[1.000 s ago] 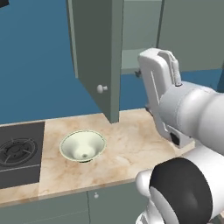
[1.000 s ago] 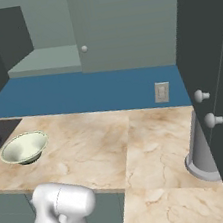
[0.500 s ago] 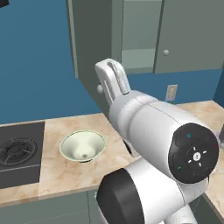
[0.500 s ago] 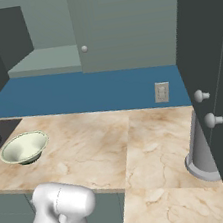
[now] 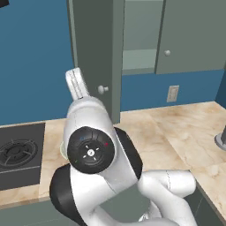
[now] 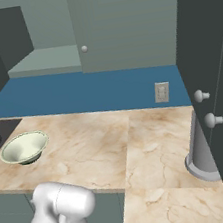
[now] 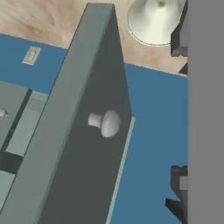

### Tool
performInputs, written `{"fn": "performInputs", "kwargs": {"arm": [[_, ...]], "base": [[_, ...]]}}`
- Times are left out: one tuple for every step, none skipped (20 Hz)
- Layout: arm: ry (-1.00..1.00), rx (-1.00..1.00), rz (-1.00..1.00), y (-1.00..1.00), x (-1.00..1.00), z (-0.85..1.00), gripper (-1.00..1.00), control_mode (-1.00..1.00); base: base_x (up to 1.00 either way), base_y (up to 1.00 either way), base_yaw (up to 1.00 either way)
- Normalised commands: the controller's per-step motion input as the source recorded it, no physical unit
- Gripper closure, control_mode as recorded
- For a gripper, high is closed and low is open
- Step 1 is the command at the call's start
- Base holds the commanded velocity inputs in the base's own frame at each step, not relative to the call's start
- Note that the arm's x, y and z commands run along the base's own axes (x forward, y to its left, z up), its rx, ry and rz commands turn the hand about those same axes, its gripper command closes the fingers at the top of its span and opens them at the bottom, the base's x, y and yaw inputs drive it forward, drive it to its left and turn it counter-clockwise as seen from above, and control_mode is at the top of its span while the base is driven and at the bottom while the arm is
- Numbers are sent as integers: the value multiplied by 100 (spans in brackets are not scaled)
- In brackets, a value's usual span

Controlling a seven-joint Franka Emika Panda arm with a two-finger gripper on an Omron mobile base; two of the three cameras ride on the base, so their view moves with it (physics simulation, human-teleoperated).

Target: Open the cabinet and move the ladle to the pot. Then close the cabinet.

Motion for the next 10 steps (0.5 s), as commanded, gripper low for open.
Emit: {"fn": "performInputs", "kwargs": {"arm": [[-5, 0, -22, 14, 48, 0, -100, -100], [-4, 0, -25, 5, 51, 0, -100, -100], [-4, 0, -25, 1, 52, 0, -100, -100], [-7, 0, -25, 0, 47, 0, -100, -100], [-6, 0, -25, 0, 49, 0, -100, -100], [-2, 0, -23, 0, 48, 0, -100, -100], [-4, 0, -23, 0, 42, 0, -100, -100], [0, 0, -20, 0, 48, 0, -100, -100], [-2, 0, -20, -2, 42, 0, -100, -100], [0, 0, -20, -17, 39, 0, -100, -100]], "base": [[0, 0, 0], [0, 0, 0], [0, 0, 0], [0, 0, 0], [0, 0, 0], [0, 0, 0], [0, 0, 0], [0, 0, 0], [0, 0, 0], [0, 0, 0]]}}
